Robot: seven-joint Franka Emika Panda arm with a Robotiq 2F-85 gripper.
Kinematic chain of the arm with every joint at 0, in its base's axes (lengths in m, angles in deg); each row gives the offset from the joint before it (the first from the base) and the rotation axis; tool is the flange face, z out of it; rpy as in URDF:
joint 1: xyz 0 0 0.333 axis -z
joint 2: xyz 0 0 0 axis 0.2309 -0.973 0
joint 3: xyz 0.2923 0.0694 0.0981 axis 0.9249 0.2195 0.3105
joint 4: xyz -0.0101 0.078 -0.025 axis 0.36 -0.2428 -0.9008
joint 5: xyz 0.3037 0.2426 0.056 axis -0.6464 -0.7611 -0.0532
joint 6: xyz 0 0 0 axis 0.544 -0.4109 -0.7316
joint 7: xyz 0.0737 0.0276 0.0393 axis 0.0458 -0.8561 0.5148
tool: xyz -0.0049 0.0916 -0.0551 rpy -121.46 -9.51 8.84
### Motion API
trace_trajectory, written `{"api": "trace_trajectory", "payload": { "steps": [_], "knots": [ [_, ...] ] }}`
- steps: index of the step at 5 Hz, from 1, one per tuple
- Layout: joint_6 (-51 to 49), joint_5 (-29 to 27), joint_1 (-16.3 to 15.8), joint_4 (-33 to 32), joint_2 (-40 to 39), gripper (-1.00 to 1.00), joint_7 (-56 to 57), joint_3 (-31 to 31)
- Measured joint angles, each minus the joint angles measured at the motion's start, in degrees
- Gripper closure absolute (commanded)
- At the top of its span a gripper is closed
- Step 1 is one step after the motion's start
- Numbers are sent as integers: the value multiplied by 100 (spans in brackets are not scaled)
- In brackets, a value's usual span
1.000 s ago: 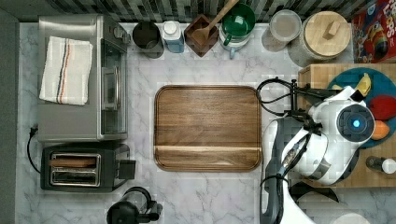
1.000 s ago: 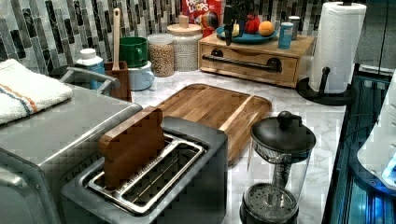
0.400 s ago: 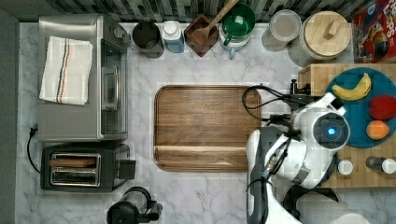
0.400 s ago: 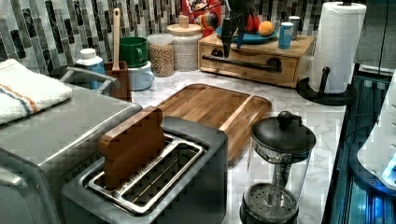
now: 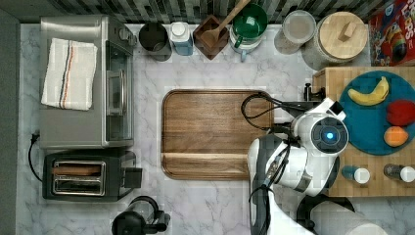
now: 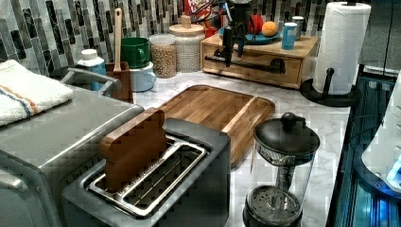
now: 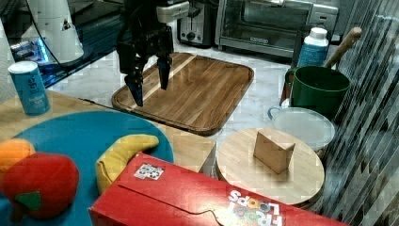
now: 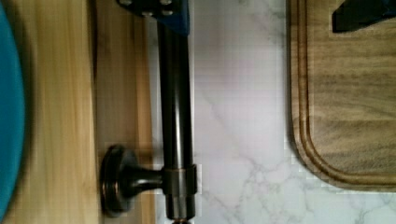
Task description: Open the drawer.
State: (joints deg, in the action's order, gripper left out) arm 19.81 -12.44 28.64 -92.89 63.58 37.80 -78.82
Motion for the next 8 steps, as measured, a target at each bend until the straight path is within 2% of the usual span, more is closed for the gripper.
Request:
{"api": "trace_trajectory", "payload": {
  "steps": [4, 6, 8],
  "knots": [
    [873, -6, 74, 0, -96, -100, 11, -99],
    [1516, 114, 70, -347, -243, -100, -39, -122],
    [1555, 249, 59, -515, -267, -100, -106, -184]
  ]
}}
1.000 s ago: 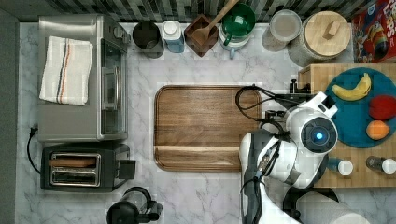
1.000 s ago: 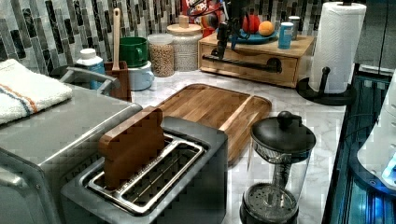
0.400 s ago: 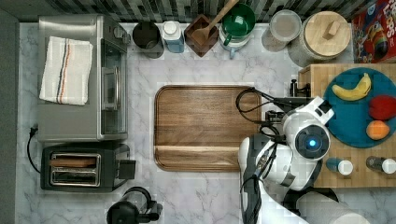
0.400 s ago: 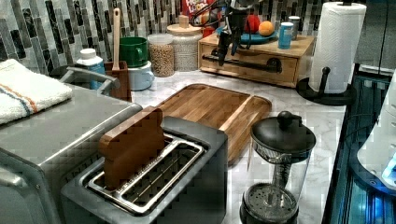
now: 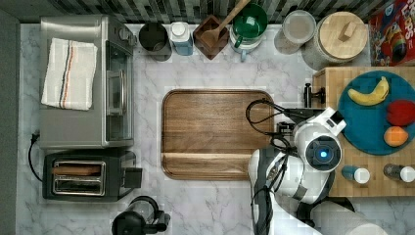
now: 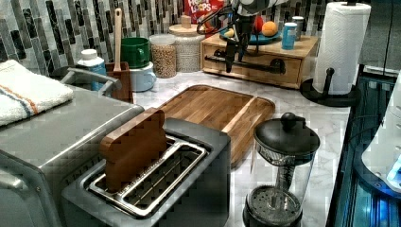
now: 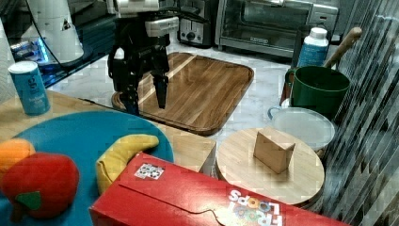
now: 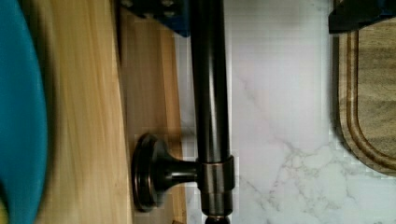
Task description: Open the drawer.
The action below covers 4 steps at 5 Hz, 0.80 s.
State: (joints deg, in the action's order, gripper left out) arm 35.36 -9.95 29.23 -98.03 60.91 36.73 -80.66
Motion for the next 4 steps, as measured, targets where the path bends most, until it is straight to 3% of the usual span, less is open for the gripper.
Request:
{"api": "trace_trajectory", "payload": {
  "steps": [4],
  "knots": [
    [0, -28, -45, 179, -559, -100, -364, -111]
  ]
}}
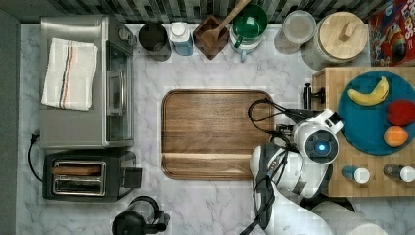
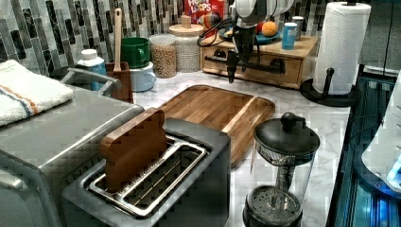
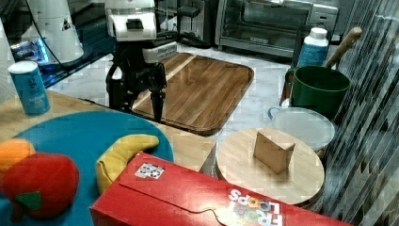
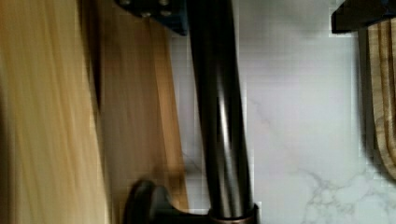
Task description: Open the drawer.
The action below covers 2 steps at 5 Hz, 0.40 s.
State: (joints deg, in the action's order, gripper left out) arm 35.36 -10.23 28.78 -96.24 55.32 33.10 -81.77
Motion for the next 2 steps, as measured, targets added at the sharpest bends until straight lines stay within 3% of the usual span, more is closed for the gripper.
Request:
{"api": "trace_trajectory", "payload": {
  "steps": [2],
  "knots": [
    [-56, 17, -226, -78, 178, -100, -806, -184]
  ]
}}
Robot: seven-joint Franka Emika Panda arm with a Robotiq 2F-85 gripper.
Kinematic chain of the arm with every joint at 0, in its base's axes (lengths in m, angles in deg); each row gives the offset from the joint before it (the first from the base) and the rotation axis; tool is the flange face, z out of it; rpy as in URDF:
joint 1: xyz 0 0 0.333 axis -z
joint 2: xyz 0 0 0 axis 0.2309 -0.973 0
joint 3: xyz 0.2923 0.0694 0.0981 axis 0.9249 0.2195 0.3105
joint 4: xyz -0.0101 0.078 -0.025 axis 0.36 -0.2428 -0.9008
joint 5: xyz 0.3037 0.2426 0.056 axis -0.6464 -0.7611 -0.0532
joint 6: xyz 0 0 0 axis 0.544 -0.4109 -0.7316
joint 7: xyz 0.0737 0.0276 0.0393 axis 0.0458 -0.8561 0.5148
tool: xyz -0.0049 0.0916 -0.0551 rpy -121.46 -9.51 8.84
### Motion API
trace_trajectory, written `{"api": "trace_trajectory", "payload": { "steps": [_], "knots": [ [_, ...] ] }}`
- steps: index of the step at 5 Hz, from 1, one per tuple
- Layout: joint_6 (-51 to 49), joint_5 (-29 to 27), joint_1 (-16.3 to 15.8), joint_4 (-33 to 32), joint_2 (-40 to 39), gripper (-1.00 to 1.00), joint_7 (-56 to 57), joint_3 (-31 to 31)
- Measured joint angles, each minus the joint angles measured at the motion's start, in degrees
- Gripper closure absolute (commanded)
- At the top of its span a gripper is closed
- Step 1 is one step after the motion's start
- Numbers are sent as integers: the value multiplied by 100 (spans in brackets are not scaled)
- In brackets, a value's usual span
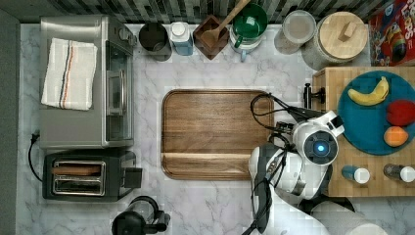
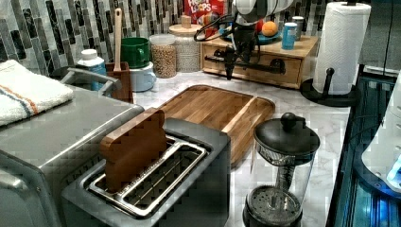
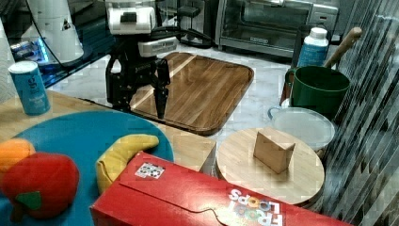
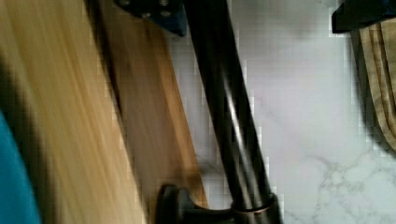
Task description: Open the drawer.
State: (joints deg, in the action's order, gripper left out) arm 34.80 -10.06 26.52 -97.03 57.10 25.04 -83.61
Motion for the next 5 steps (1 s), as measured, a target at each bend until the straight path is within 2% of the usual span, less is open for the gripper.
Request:
{"api": "trace_trajectory", "payload": {
  "steps": [1, 3, 5],
  "knots": [
    [6, -5, -15, -34, 64, -100, -179, -3],
    [145, -185, -60, -336, 280, -100, -353, 455],
    [168, -151, -648, -761, 512, -100, -862, 1164]
  ]
}}
